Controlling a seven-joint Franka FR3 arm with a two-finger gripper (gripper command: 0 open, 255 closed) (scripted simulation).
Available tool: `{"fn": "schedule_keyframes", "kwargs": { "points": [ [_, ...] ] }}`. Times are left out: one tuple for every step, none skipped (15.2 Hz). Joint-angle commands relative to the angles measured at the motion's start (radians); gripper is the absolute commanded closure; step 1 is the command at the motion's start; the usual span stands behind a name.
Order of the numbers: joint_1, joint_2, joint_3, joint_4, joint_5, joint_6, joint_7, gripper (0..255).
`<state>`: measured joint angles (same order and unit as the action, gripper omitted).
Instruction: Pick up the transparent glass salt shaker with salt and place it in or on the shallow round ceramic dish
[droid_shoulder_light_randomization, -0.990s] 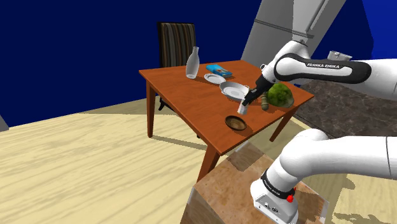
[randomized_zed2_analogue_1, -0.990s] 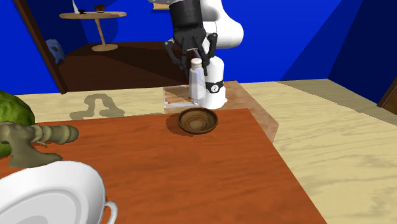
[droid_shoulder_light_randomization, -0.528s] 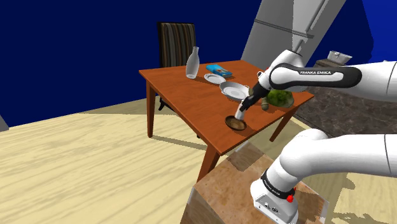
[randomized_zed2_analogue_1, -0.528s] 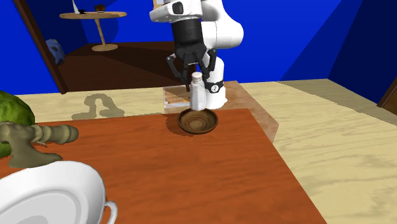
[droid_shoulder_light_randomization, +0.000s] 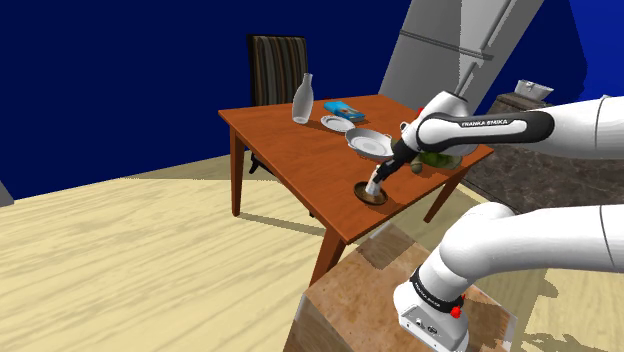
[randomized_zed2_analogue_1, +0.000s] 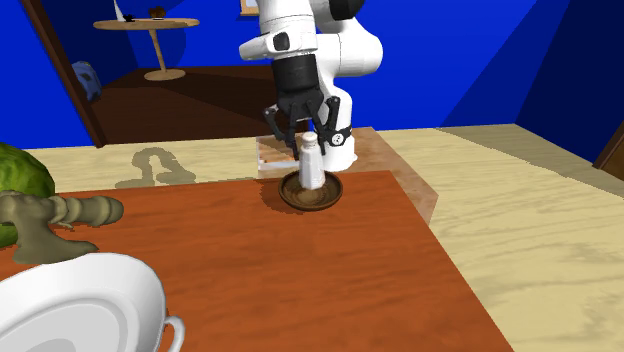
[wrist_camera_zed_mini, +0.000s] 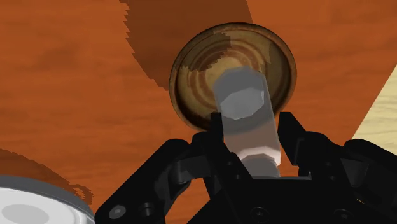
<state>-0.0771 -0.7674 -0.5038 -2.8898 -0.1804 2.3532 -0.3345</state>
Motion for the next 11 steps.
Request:
{"fn": "schedule_keyframes", "kwargs": {
  "points": [
    [0.001,0.005,-0.002,-0.002,0.0,0.007,-0.001,255],
    [0.001,0.005,-0.002,-0.002,0.0,0.007,-0.001,255],
    [0.001,0.005,-0.002,-0.002,0.0,0.007,-0.001,255],
    [0.001,0.005,-0.002,-0.002,0.0,0.007,-0.001,255],
    [0.001,0.005,-0.002,-0.002,0.0,0.007,-0.001,255],
    [0.001,0.005,-0.002,-0.002,0.0,0.007,-0.001,0],
    [0.001,0.005,-0.002,-0.002,0.0,0.007,-0.001,0],
    [0.001,0.005,-0.002,-0.002,0.0,0.007,-0.001,0],
    [0.001,0.005,-0.002,-0.002,0.0,0.007,-0.001,0],
    [0.001,0.005,-0.002,-0.002,0.0,0.007,-0.001,0],
    [0.001,0.005,-0.002,-0.002,0.0,0.007,-0.001,0]
  ]
}}
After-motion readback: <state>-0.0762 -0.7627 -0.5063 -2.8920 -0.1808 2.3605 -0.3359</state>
